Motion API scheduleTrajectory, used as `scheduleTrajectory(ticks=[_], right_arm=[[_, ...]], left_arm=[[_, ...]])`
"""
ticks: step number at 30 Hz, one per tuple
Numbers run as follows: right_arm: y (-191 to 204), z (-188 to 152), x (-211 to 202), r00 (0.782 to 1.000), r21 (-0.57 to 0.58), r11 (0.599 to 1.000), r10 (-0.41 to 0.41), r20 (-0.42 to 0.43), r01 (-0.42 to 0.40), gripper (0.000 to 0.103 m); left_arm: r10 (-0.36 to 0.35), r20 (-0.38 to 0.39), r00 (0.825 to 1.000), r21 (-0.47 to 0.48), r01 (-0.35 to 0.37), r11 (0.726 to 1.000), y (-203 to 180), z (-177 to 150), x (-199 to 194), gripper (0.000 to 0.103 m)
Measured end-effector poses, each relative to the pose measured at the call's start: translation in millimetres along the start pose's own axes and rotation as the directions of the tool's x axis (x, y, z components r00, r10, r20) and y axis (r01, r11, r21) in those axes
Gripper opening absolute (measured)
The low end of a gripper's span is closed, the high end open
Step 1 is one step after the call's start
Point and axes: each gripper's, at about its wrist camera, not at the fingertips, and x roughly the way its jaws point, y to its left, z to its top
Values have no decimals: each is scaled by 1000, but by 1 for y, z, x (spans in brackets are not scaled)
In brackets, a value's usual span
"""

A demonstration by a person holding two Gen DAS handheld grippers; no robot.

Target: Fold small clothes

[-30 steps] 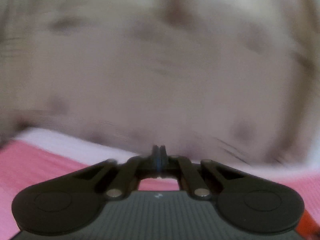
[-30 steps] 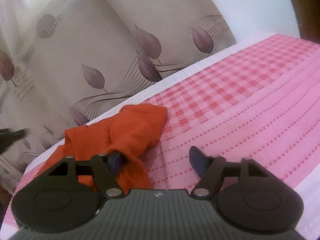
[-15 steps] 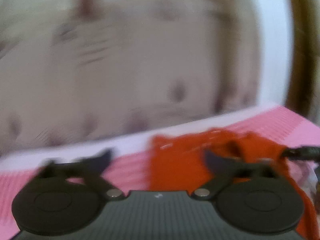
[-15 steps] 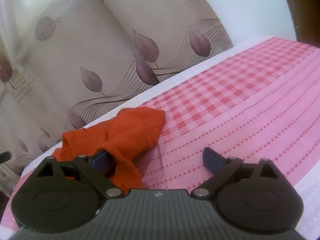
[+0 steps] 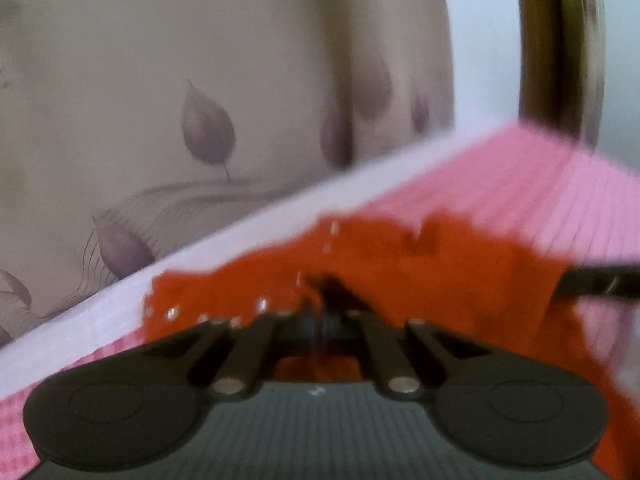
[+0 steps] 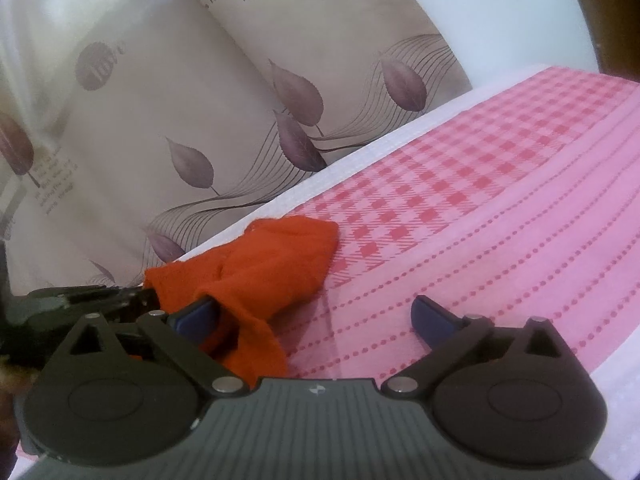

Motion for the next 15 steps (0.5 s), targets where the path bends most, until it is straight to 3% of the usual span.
scheduleTrajectory(ticks=[1,3,5,6,8,9,10,13,15], right_arm=[[0,0,0,1000,0,1000,-2,0,2,101],[1,0,0,1000,-2,1000,-5,-1,5,102],[2,0,1,1000,-6,1000,-6,-3,6,102],[1,0,0,1000,-6,1000,-6,-2,6,102],[1,0,1,1000,-7,1000,-6,-3,6,102],[2,0,1,1000,-8,1000,-8,-3,8,102],[2,0,0,1000,-11,1000,-10,-3,10,102],[2,0,1,1000,-18,1000,-14,-5,14,102],[3,0,2,1000,-26,999,-20,-8,20,103]], left_arm=[[22,38,999,-43,-21,999,8,2,-9,3],[136,89,987,-169,-119,978,38,5,-32,3],[292,107,951,-268,-255,929,79,2,-61,3],[377,106,920,-317,-328,890,102,-3,-79,3],[529,62,846,-465,-444,765,157,-17,-120,3],[600,29,800,-518,-501,693,184,-28,-140,3],[652,-7,758,-532,-555,639,205,-39,-156,4],[707,-146,692,-554,-650,521,264,-82,-182,4],[714,-241,658,-529,-706,472,284,-117,-187,5]])
